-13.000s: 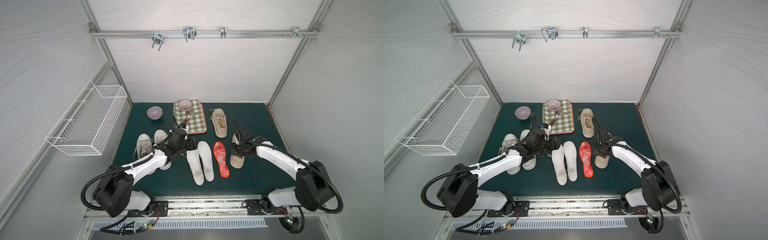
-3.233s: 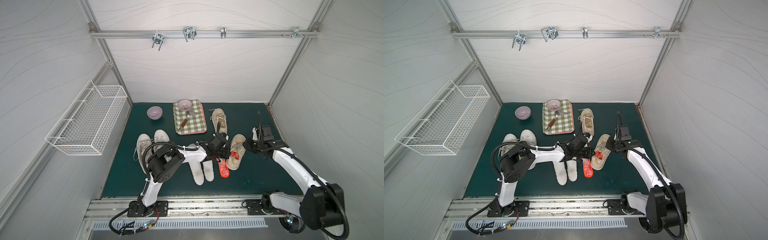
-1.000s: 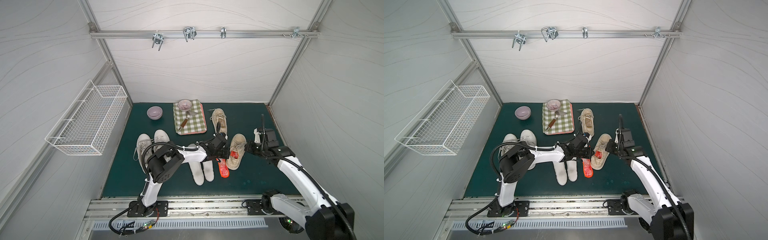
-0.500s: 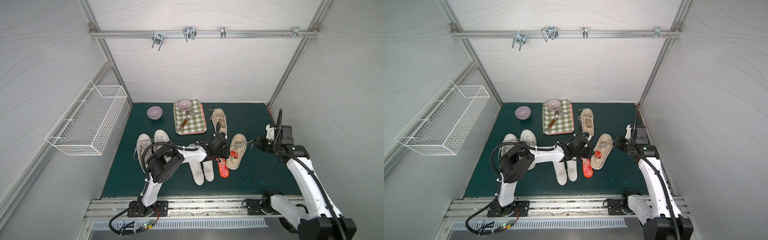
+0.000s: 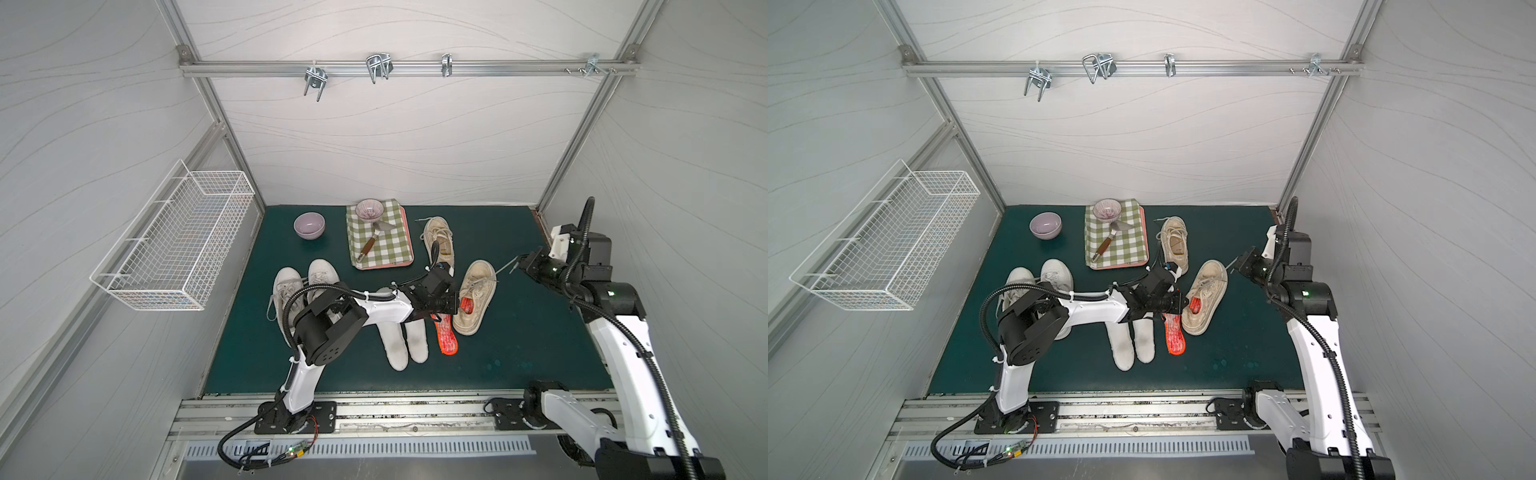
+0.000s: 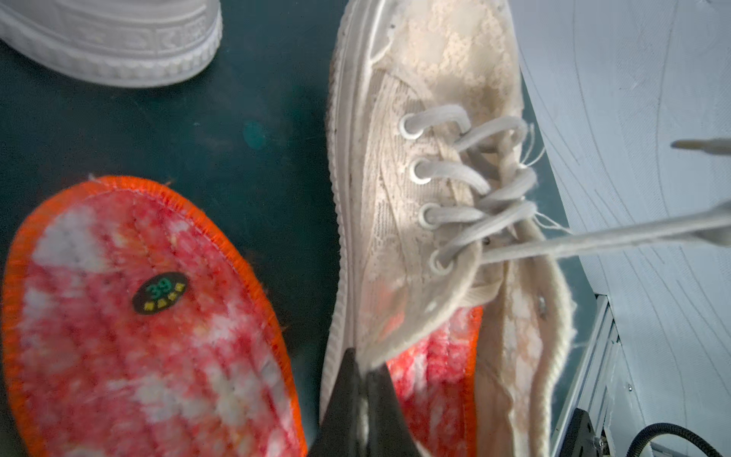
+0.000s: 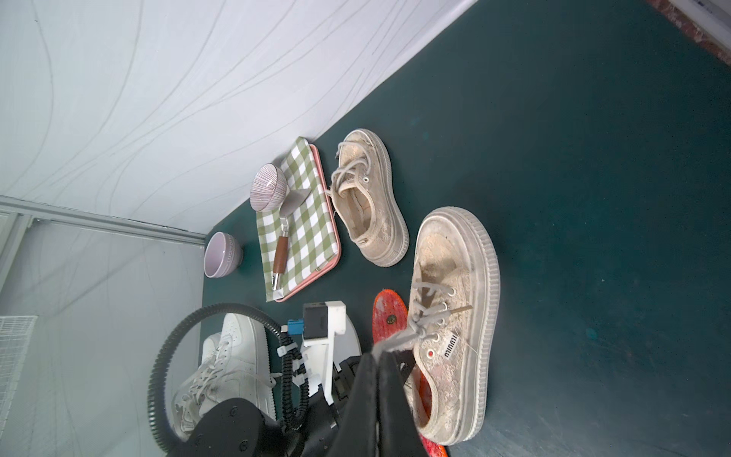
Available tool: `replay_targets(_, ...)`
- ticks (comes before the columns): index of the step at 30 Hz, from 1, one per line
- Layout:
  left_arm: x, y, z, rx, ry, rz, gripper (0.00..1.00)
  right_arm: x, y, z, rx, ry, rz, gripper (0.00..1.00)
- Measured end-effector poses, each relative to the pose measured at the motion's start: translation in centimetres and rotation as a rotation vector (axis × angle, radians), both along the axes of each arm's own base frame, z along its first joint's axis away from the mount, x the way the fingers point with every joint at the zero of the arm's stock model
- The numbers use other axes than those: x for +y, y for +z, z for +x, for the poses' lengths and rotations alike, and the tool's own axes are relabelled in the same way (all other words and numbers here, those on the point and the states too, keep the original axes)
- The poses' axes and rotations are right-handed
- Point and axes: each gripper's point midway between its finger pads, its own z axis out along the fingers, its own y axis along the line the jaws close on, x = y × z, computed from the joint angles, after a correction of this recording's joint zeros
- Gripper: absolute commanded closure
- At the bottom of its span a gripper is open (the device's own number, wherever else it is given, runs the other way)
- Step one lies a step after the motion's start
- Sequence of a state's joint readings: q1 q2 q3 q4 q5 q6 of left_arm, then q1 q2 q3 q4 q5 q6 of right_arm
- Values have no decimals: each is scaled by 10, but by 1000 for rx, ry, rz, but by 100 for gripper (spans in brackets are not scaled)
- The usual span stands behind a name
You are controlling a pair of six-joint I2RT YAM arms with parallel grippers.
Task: Remove the insole from the shoe
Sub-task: Untie the shoelace on the shoe.
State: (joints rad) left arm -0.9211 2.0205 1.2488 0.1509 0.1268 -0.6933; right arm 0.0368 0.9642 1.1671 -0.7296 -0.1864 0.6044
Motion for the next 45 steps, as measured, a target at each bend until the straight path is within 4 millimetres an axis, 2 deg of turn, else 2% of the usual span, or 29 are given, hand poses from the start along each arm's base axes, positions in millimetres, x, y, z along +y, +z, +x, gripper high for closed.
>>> replay_targets(3,-2,3,2,-10,0,-13,100,-1,6,1,-8,-8,1,100)
replay_targets(8,-2,4,2,-13,0,-15,100,-2,5,2,8,-20,3,100)
replay_targets(15,-3,8,7,-28,7,-35,100,-2,22,-3,-9,-25,15,100)
replay_targets(23,13,4,27,-26,66,-29,100,4,19,-22,-5,-3,40,100)
replay_targets(32,5,1,35,-10,63,-25,100,4,21,-36,2,-2,17,100)
replay_targets(34,4,0,36,-5,65,-18,100,3,28,-38,-17,-9,4,100)
replay_targets(37,5,-12,45,5,85,-1,100,-2,62,-46,-130,-33,-10,100)
replay_targets(39,5,-11,47,6,90,0,100,-5,75,-56,-180,-45,-21,100)
replay_targets(41,6,-12,48,8,92,3,100,-7,81,-63,-209,-48,-33,100)
replay_targets(44,5,-12,48,9,87,0,100,-10,80,-64,-217,-57,-53,100)
replay_targets(45,4,-12,47,9,86,-1,100,-9,77,-62,-212,-58,-56,84)
